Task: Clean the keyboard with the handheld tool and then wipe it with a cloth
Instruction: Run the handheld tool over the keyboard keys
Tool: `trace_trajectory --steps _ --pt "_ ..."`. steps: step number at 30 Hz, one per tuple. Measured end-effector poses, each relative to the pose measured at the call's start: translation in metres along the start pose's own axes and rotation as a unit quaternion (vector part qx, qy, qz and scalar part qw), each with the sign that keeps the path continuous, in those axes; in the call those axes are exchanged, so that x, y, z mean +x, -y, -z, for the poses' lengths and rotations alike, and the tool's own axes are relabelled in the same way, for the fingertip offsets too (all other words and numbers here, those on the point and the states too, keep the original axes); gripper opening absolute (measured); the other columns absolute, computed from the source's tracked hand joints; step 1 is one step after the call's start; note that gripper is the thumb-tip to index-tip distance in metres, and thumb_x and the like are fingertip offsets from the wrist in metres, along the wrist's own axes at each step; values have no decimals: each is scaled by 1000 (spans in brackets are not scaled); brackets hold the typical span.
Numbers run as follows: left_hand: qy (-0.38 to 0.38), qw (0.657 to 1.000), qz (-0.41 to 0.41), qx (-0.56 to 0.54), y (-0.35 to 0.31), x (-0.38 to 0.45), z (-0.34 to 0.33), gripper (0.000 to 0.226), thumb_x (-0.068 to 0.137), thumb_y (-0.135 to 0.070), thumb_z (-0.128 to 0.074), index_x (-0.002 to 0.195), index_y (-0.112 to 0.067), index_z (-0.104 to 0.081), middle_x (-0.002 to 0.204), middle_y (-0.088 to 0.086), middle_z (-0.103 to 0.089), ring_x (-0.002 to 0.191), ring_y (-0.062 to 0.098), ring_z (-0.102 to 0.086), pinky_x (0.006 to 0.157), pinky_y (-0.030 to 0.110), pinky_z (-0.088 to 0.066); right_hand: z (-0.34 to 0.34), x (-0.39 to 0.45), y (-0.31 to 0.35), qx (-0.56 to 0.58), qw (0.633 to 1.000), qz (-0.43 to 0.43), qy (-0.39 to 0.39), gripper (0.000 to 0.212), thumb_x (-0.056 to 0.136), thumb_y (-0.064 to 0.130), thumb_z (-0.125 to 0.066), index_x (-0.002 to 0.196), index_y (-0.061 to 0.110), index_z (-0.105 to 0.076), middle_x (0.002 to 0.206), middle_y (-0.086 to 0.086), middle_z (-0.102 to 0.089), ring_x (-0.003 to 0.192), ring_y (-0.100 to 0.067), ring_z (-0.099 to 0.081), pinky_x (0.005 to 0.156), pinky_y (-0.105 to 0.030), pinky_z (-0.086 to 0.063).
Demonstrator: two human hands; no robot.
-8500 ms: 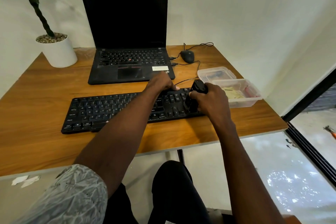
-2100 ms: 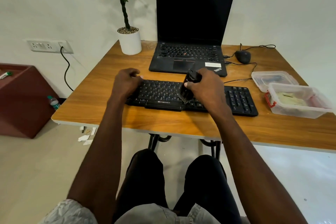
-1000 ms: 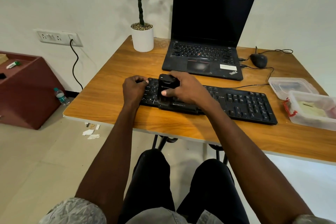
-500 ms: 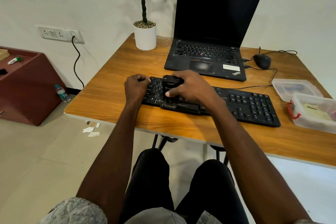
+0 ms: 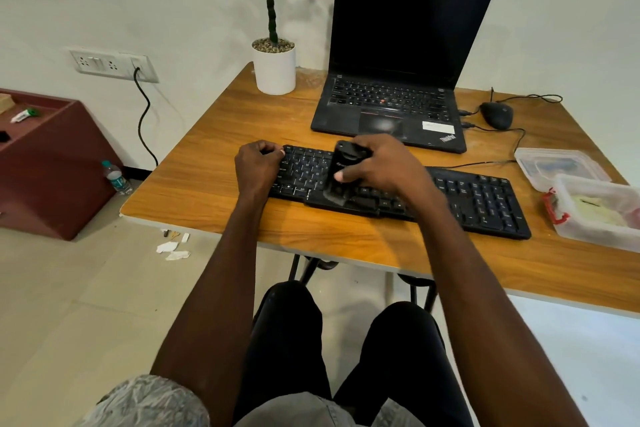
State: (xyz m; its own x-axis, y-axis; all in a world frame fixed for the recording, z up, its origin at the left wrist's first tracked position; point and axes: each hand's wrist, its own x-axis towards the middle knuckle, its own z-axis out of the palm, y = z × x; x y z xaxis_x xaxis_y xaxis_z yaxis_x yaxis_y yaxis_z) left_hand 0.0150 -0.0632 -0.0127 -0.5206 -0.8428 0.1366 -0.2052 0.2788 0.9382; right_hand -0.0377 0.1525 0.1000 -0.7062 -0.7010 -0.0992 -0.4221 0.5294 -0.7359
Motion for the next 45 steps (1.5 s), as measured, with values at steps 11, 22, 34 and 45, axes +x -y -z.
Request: trace_trajectory --steps 11,22,34,45 --pt "3 1000 8 2 -2 0 0 9 80 -19 -69 85 -15 -75 82 -2 -72 78 13 -68 75 36 -58 -11 3 11 -55 998 6 -31 30 76 30 -78 103 23 -65 89 7 -63 77 -10 -57 61 -25 -42" --pt "122 976 141 -109 -13 8 22 7 82 2 -68 88 3 -70 74 8 -69 41 7 -50 49 25 -44 -19 19 14 -81 996 26 -37 23 72 32 -79 88 24 -64 85 4 -65 74 -13 -60 62 -29 -48" --pt "185 965 154 -100 -21 11 34 12 83 10 -64 93 5 -69 81 13 -69 42 9 -54 50 20 -49 -21 33 18 -65 997 37 -7 29 73 28 -79 98 19 -68 89 3 -67 79 -15 -63 71 -35 -53" --pt "134 977 161 -37 -34 5 40 37 95 2 -43 59 -7 -48 29 -6 -43 20 2 -34 28 11 -24 -71 46 45 27 993 112 -9 22 70 25 -80 86 16 -68 81 -1 -68 78 -19 -63 68 -38 -50"
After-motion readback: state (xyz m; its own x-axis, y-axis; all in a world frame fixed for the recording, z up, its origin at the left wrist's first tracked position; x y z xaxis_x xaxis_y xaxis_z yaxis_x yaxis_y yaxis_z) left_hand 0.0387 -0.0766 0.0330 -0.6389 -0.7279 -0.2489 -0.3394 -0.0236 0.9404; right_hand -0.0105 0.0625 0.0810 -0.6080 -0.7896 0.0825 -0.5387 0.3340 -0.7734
